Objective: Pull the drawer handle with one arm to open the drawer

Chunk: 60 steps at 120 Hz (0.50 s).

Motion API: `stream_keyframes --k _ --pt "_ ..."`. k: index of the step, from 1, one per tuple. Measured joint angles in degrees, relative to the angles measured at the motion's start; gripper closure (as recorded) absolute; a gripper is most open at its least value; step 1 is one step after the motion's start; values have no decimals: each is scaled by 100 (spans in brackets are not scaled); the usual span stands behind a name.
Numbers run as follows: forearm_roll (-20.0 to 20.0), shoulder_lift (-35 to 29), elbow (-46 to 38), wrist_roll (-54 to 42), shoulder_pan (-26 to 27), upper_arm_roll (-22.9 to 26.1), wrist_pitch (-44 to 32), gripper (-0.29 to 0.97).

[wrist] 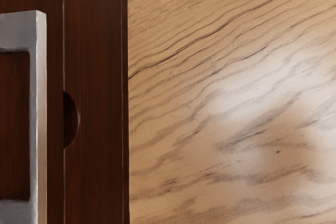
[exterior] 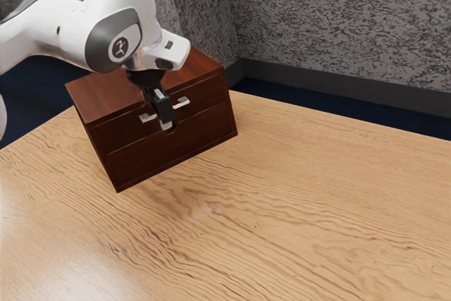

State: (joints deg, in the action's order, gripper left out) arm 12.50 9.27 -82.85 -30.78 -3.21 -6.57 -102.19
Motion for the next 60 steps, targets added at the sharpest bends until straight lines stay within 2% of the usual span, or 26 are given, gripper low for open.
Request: stream_keyframes --k 24,37,60 --pt "15 99 5 77 0 -58 -245 0" --pt "203 84 -15 119 -5 -88 -314 0" --pt "365 -149 -581 199 9 -156 -588 0"
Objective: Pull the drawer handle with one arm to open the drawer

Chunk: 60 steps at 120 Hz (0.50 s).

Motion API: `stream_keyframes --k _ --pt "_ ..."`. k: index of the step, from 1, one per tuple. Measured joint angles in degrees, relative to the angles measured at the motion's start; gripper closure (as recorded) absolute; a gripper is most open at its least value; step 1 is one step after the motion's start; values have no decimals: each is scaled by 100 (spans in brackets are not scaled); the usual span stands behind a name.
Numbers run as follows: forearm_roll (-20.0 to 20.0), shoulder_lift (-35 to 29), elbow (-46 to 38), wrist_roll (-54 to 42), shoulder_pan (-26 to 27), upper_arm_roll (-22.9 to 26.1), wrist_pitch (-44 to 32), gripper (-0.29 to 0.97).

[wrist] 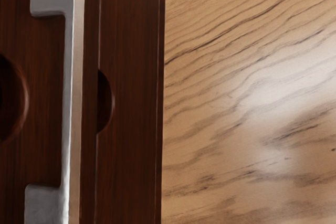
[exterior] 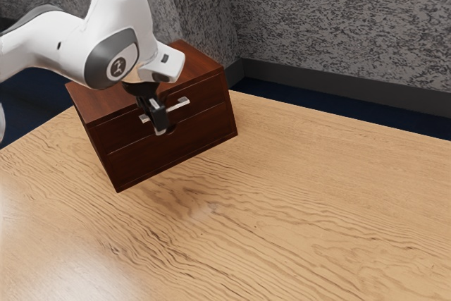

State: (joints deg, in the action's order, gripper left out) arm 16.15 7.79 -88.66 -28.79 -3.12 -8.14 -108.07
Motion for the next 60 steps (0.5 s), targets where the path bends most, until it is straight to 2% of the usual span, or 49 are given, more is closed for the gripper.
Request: stream_keyframes --k 60 --pt "-79 202 -239 122 -16 -45 -1035 11"
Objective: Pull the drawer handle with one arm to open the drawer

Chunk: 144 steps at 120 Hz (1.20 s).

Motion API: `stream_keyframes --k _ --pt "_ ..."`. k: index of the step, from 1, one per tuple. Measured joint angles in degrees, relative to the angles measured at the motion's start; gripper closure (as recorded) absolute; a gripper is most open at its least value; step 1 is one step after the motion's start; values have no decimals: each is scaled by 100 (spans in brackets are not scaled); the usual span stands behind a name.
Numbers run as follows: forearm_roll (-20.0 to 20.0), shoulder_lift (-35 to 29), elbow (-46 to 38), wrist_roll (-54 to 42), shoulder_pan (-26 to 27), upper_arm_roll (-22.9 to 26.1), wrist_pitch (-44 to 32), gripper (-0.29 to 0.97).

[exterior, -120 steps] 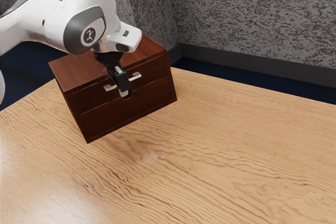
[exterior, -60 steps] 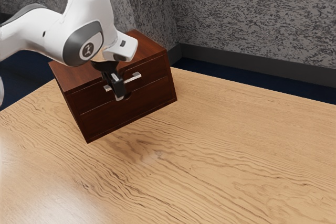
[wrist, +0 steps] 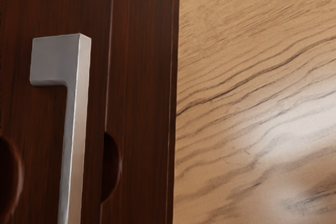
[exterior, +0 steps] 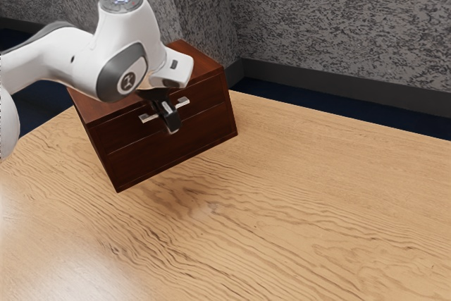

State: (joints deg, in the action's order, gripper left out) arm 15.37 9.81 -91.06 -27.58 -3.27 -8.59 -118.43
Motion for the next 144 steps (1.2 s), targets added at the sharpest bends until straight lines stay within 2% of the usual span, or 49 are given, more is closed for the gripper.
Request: stream_keyframes --k 65,77,103,144 --pt "-70 212 -24 75 -75 -63 -350 16" --pt "-74 170 -131 106 -48 -38 -372 6" --pt "-89 -166 -452 175 -75 111 -386 21" --pt "-84 -291 -697 286 -44 361 -559 11"
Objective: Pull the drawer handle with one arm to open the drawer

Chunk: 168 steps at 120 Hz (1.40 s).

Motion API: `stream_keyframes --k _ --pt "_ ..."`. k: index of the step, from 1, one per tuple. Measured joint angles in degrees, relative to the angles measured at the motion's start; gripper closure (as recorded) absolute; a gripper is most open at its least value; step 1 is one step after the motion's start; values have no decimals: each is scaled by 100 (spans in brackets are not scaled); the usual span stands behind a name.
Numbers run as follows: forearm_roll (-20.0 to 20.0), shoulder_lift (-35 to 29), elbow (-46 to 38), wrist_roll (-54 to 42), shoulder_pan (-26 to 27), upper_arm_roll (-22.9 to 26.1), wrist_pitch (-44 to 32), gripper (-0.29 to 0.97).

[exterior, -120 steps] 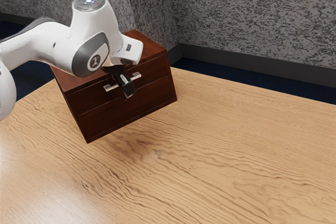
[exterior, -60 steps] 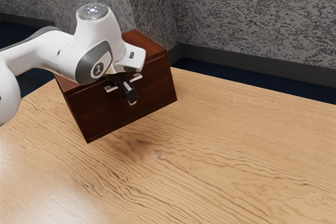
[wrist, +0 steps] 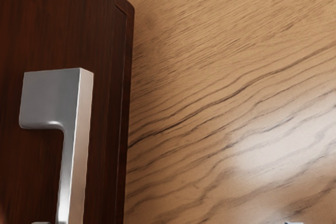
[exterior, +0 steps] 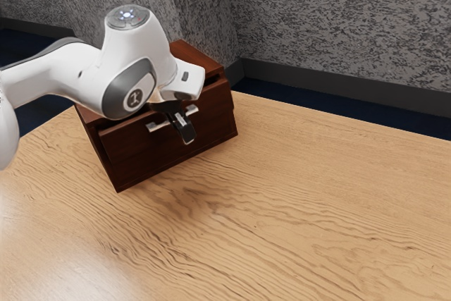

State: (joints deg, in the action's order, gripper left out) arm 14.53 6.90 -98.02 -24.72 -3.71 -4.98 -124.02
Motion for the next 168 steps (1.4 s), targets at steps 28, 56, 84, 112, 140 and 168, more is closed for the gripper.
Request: stream_keyframes --k 28,56,84,112,140,168 --pt "19 -302 -423 86 -26 192 -153 18" --pt "35 -446 -668 179 35 382 -245 12" --pt "43 -643 -917 261 -7 490 -301 14" --pt "51 -981 -1250 343 -47 532 -321 19" --pt "54 -1126 -1351 434 301 559 -322 11" --pt "61 -2049 -977 490 305 669 33 3"
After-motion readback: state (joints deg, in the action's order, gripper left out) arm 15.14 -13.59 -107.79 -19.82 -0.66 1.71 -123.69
